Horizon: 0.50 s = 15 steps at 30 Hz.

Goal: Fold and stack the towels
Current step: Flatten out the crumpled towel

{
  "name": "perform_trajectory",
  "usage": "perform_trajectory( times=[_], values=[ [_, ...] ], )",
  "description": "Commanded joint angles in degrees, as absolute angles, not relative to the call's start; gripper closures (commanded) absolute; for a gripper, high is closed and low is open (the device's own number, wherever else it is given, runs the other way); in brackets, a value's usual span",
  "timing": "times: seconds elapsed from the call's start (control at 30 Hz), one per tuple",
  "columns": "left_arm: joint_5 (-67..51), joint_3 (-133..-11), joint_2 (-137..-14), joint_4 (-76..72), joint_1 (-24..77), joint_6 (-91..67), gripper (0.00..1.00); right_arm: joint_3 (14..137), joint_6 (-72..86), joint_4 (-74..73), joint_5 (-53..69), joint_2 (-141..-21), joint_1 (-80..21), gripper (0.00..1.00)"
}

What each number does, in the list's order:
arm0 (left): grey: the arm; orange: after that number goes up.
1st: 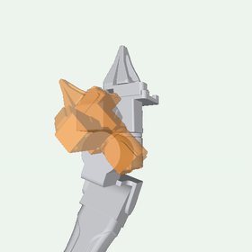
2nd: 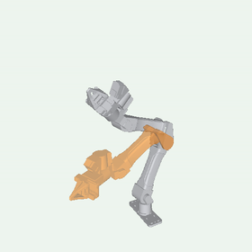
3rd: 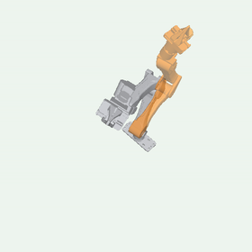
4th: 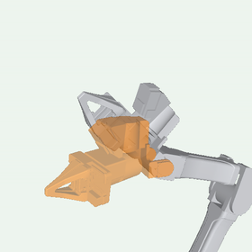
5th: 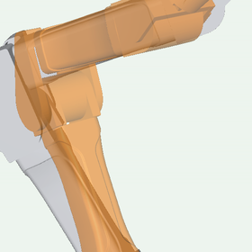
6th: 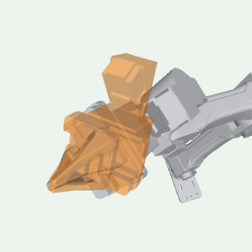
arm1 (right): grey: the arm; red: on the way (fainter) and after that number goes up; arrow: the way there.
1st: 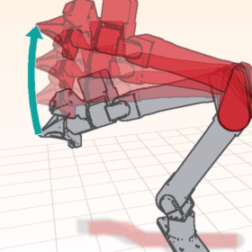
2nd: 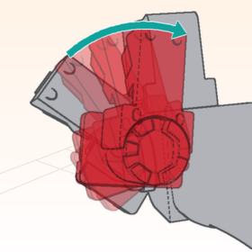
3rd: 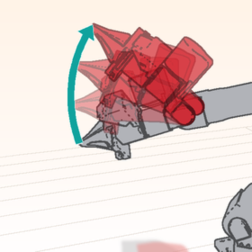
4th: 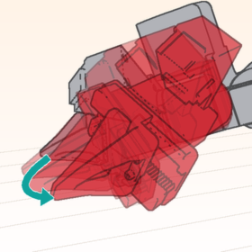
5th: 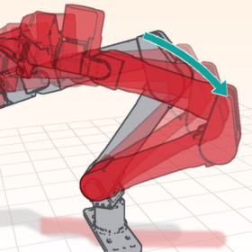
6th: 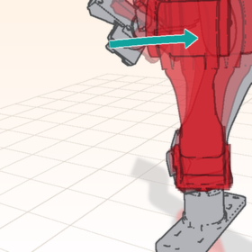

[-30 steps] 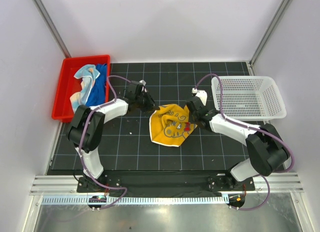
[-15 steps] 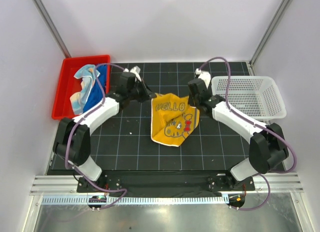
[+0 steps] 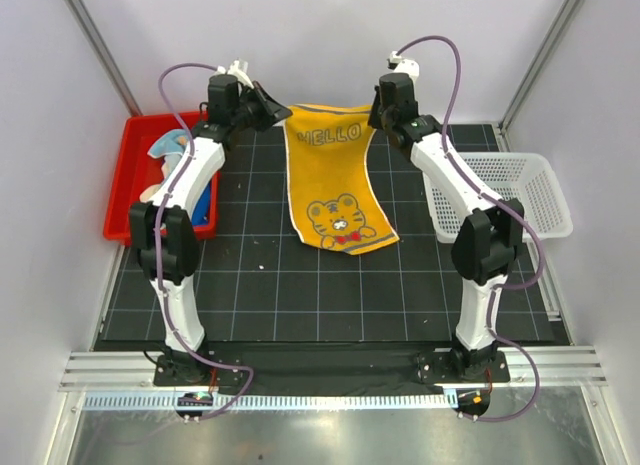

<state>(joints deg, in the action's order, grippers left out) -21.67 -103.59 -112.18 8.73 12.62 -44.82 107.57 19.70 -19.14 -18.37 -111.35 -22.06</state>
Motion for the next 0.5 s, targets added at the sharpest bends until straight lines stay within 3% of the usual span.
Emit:
perform_trajectory(
  times=[0.0, 0.27, 0.47],
  values=[
    [-26.8, -110.64, -112.67, 9.49, 11.6, -43.77, 1.0, 116.53, 16.0, -20.48, -17.14, -110.92, -21.8, 0.99],
    [-29.7, -114.61, -112.68, 10.55, 10.46, -43.5, 1.0, 118.13, 13.27, -20.04, -17.14, -108.73, -21.8, 0.99],
    [-29.18, -104.88, -99.78, 10.37, 12.74, -40.17, 1.0, 108.93, 13.53, -18.28, -13.02, -97.14, -22.15, 0.99]
  ],
)
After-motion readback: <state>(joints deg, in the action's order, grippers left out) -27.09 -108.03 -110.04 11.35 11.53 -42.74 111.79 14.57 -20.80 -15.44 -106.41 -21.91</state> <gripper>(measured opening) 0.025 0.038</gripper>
